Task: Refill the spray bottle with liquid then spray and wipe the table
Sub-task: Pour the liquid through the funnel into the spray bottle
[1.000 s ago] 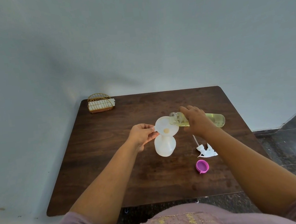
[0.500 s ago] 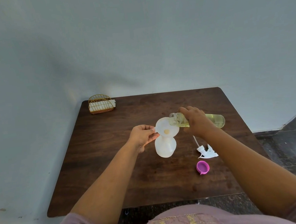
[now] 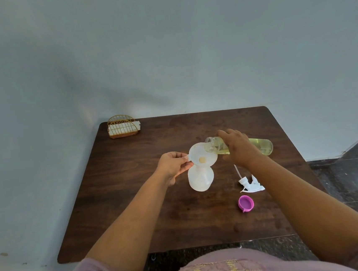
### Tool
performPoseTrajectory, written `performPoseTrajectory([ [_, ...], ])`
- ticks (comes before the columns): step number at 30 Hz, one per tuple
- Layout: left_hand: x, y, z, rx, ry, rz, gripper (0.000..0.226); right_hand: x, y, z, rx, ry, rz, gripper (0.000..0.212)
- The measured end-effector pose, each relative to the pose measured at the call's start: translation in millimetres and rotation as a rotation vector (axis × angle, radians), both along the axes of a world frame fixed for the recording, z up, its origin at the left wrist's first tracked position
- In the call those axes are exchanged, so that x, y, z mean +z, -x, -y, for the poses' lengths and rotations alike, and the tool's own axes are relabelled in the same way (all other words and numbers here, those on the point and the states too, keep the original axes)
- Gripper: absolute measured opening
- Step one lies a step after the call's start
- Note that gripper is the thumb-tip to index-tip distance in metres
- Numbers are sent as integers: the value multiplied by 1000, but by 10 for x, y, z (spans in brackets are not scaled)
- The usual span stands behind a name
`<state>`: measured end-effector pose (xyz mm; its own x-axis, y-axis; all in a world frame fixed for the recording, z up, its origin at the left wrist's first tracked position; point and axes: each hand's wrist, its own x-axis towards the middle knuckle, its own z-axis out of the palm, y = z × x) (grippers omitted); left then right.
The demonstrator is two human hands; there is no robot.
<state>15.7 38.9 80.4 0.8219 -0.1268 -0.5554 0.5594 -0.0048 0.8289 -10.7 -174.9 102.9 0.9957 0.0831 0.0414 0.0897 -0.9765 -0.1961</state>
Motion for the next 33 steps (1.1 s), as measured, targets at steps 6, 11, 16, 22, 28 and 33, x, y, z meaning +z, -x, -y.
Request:
performPoseTrajectory([
  [6, -16, -5, -4, -4, -3, -1, 12, 9, -6, -5, 0, 8, -1, 61],
  [11, -23, 0, -6, -3, -19, -3, 11, 11, -4, -19, 8, 22, 1, 62],
  [16, -15, 3, -14, -4, -10, -2, 12, 18, -7, -35, 9, 32, -6, 62],
  [22, -11, 12, -17, 1, 10, -13, 12, 45, -12, -52, 11, 32, -16, 63],
  [28, -11, 1, -10, -1, -6, -12, 12, 54, -18, -61, 12, 17, -6, 61],
  [33, -6, -1, 0, 2, -16, -17, 12, 64, -27, -71, 12, 17, -3, 63],
])
